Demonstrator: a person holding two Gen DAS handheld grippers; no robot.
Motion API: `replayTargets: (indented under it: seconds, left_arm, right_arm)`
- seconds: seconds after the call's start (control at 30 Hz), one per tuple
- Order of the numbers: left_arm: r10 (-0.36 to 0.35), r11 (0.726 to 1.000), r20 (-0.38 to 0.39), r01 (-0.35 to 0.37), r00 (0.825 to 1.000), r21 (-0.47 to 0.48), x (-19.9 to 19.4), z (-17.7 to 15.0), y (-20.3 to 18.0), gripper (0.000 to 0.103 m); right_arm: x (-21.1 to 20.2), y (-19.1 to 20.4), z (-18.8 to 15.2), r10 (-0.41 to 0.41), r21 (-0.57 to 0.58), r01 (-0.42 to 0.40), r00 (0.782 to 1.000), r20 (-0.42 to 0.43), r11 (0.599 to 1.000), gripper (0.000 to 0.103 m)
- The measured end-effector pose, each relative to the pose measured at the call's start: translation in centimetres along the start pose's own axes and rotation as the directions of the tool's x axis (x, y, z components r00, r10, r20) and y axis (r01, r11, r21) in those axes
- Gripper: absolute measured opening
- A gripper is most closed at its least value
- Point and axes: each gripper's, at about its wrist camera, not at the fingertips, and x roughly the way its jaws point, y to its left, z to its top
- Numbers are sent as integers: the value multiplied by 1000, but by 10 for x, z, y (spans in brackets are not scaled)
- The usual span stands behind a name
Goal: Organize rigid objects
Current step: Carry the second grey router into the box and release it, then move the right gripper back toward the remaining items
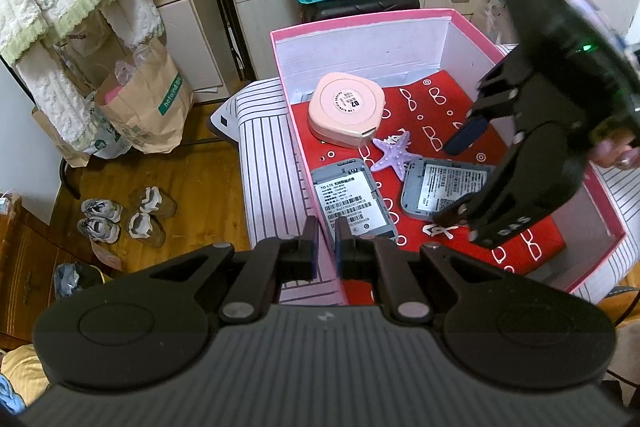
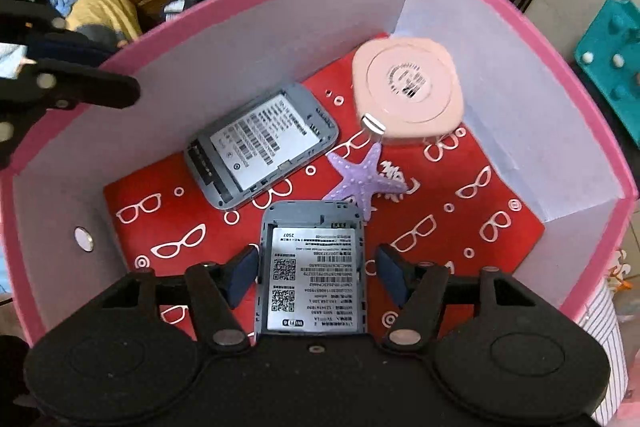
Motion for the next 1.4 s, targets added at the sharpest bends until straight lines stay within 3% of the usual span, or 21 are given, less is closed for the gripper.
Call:
replayTargets:
  seconds: [0.1,0.2,0.27,0.37,0.5,0.7,0.97,1.1,1.27,1.4]
  left_arm:
    - [1,1000,2,-1,1000,4,0,0,0,7]
    - [2,1000,4,-2,1000,7,0,0,-1,7]
    - [1,1000,7,-1,1000,5,-1,-1,0,7]
    - [-2,1000,10,2,1000,1,-1,-1,1,7]
    - [-1,1000,10,1,1000,1,-1,-1,1,7]
    - [3,1000,21,-3,1000,5,-2,-3,1,7]
    - [3,1000,48,-3,999,-5,-3,-6,1,7]
    - [3,1000,48,-2,999,-7,-3,-7,0,7]
    - [4,1000,48,-4,999,-9,-3,-7,0,7]
    - [4,1000,48,-4,999,-10,-3,-7,1,7]
  right_arm:
    - [-33,-5,-13,23,39,-27,994,109,999,70]
    - [-71,-8,-27,34,80,-53,973,227,995,71]
    - [-93,-15,-40,24,106,-59,952,305,993,71]
    - [-119,-21,-67,-26,148,-42,902,431,988,73]
    - [-135,-28,-106,-120,217,10,857,501,976,73]
    - [-118,-43,-161,-219,357,36,844,490,933,73]
    - [-63,-44,-221,-343,478,104,826,447,872,73]
    - [-29,-41,-227,-364,458,158,839,404,875,72]
    - [-9,-61,-225,-341,516,97,850,403,851,66]
    - [-4,-71,-215,-348,519,100,845,406,849,63]
